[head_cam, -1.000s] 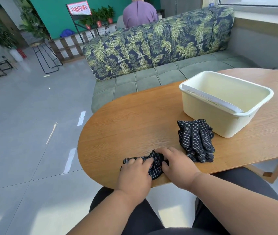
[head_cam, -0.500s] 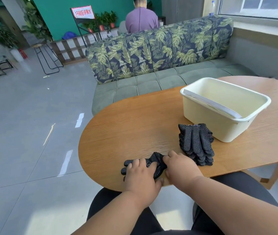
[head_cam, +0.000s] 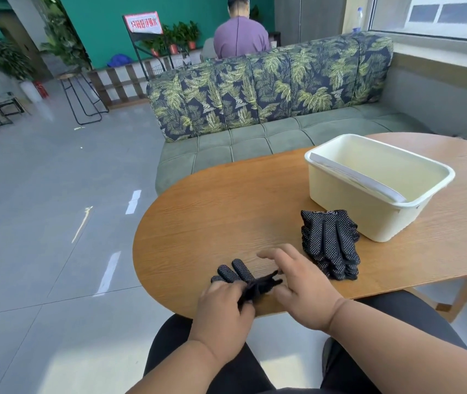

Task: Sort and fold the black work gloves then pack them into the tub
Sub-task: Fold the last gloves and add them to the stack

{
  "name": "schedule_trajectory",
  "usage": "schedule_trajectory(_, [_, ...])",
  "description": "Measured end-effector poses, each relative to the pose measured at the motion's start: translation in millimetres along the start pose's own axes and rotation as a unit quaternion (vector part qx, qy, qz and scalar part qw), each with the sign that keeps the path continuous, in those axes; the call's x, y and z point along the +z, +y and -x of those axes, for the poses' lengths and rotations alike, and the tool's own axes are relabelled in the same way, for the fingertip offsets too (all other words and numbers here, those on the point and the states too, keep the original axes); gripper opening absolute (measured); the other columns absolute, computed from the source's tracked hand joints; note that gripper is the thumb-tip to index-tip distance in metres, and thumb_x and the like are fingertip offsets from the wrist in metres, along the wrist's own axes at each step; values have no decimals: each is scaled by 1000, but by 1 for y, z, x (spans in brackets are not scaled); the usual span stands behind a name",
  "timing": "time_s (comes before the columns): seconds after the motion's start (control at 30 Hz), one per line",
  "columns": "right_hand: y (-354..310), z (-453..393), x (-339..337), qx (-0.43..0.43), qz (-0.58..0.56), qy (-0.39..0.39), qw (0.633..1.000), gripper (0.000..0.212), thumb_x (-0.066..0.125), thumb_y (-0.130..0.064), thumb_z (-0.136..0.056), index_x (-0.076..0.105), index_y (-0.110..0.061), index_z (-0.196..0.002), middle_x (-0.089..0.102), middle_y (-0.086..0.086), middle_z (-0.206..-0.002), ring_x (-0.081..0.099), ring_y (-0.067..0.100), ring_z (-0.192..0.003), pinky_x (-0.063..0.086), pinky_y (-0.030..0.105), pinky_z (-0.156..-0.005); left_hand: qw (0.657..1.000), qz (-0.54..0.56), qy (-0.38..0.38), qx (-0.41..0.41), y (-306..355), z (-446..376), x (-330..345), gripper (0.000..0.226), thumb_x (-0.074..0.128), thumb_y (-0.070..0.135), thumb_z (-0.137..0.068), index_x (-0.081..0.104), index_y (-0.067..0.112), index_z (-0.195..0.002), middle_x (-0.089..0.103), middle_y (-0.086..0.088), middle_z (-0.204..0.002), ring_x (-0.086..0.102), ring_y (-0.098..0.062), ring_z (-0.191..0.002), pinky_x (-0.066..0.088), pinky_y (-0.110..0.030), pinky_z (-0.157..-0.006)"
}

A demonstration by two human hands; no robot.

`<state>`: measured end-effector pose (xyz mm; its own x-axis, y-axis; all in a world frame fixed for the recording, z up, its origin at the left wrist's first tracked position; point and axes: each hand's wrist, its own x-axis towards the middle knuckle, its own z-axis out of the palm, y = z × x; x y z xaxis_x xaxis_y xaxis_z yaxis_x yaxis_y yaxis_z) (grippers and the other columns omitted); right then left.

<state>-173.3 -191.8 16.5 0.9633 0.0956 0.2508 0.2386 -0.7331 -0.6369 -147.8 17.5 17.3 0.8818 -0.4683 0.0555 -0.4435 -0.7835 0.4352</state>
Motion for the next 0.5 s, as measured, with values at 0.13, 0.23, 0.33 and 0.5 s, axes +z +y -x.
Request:
schedule_trajectory(0.13, [6, 2, 10, 0, 59, -101, 993, 70, 55, -23, -79, 43, -37, -146, 51, -11, -130, 50, 13, -115, 42, 31, -103, 999, 41, -6, 8, -18, 14, 4, 23, 49, 44, -90, 67, 35, -101, 53, 32, -95, 48, -1, -103, 40, -26, -95])
schedule_trajectory(0.23, [11, 3, 19, 9, 52, -123, 991, 59, 55, -32, -74, 59, -37, -132, 57, -14, -121, 57, 12, -110, 46, 32, -100, 997, 66, -9, 26, -25, 16, 6, 34, 50, 45, -89, 72, 37, -113, 49, 46, -111, 46, 8, -118, 32, -14, -105])
schedule_trajectory(0.33, [5, 1, 22, 62, -49, -111, 991, 39, 61, -36, -75, 72, -34, -112, 64, -19, -106, 59, 1, -102, 49, 27, -95, 995, 101, -7, 2, -26, 16, 6, 19, 54, 35, -100, 71, 36, -108, 53, 38, -108, 50, 5, -112, 35, -10, -98])
schedule_trajectory(0.5, [-2, -9, 35, 158, -136, -56, 977, 3, 67, -33, -97, 69, -31, -96, 63, -14, -62, 53, 1, -57, 40, 19, -57, 965, 226, 9, -129, -20, 9, -1, 28, 51, 37, -106, 68, 28, -86, 68, 7, -83, 60, -3, -82, 46, -22, -69])
